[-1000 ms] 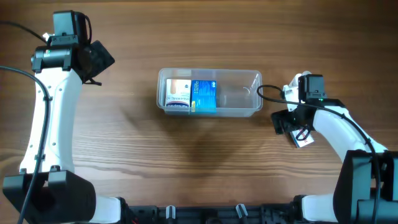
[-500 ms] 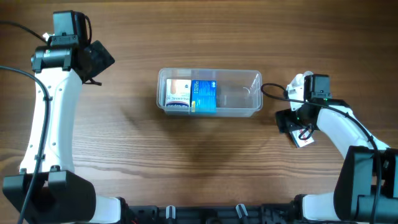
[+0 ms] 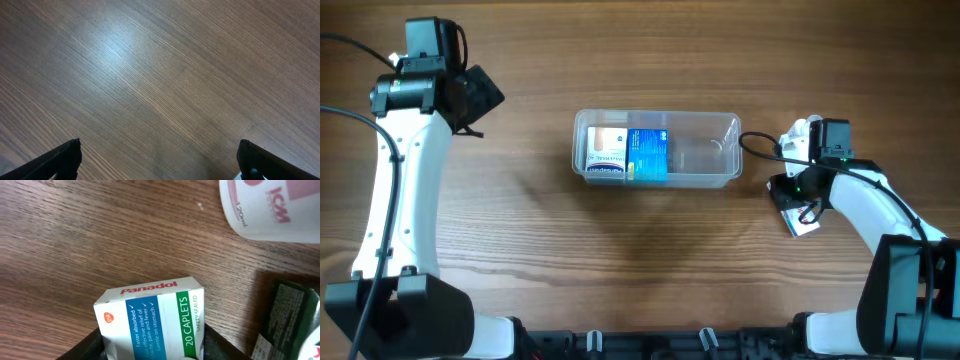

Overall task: Pack container
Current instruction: 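Close the right gripper on the white Panadol box, then carry the Panadol box left over the clear container, then lower the Panadol box into the container and open the right gripper, then move the right gripper to the white dropper bottle and grasp it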

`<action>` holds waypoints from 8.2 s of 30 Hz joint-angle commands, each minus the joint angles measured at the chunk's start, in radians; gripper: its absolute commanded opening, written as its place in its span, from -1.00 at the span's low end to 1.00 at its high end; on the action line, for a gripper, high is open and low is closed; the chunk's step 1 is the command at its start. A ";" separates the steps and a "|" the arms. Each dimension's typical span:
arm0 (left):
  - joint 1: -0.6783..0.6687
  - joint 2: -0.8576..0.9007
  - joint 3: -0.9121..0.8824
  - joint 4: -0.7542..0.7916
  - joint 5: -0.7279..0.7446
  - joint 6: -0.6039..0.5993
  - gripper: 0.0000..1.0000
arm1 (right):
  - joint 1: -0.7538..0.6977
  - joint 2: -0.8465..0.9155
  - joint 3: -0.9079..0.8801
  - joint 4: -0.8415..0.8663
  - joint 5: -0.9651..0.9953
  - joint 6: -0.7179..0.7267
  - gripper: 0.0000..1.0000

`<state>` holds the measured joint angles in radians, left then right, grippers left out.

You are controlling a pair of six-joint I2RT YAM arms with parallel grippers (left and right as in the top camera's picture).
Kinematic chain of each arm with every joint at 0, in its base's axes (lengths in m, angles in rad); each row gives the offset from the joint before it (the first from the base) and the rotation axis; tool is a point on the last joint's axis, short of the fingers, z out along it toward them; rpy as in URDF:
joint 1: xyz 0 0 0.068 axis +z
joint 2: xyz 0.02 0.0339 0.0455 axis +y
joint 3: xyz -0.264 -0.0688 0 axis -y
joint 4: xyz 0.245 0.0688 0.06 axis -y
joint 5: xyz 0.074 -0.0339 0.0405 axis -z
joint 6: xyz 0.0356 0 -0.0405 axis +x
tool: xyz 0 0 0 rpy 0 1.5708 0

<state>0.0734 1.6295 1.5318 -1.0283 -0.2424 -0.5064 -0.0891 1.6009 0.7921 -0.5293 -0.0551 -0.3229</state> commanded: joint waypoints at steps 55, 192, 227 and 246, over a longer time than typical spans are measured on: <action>0.003 -0.005 0.011 0.002 -0.013 0.004 0.99 | 0.238 -0.212 0.537 -0.294 -0.017 0.129 -0.19; 0.003 -0.005 0.011 0.002 -0.013 0.004 0.99 | -0.027 -0.022 0.542 -0.351 0.079 0.109 0.97; 0.003 -0.005 0.011 0.002 -0.013 0.004 1.00 | -0.027 0.222 0.541 -0.276 0.023 0.061 0.11; 0.003 -0.005 0.011 0.002 -0.013 0.004 0.99 | -0.027 0.223 0.541 -0.273 0.005 0.062 -0.28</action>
<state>0.0734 1.6295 1.5318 -1.0283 -0.2424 -0.5064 -0.1143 1.8095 1.3239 -0.8062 -0.0265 -0.2600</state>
